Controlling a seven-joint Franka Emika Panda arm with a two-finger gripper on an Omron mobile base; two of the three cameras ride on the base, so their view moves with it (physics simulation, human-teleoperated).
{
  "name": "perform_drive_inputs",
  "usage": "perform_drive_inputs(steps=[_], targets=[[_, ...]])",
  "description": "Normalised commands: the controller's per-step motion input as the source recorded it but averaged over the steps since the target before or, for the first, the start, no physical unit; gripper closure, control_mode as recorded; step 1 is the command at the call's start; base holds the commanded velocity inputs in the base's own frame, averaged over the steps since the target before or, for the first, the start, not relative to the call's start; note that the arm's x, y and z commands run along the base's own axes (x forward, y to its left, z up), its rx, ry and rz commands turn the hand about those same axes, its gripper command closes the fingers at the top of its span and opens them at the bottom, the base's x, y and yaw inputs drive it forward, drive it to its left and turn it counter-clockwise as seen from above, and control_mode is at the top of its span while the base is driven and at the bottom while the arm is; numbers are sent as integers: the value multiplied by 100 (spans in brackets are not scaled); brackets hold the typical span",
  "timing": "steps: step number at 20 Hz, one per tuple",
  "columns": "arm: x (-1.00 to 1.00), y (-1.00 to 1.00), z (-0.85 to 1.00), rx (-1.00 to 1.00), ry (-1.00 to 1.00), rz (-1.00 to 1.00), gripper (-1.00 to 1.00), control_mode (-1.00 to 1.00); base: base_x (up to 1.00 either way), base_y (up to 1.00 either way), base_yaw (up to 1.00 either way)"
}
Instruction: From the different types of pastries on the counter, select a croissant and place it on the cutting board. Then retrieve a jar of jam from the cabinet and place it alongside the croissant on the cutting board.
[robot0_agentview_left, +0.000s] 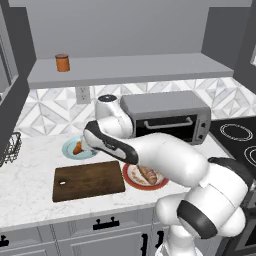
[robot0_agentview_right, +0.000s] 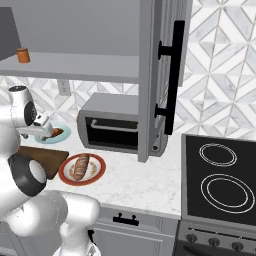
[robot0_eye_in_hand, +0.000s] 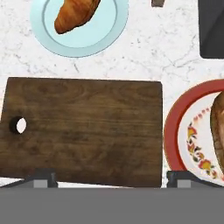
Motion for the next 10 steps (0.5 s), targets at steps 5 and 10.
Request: perform_drive_inputs(steps=[5, 10], targets=[[66, 64, -10, 0, 10, -26, -100, -100, 0, 0, 0], [57, 34, -21, 0, 2, -35, -100, -100, 0, 0, 0]])
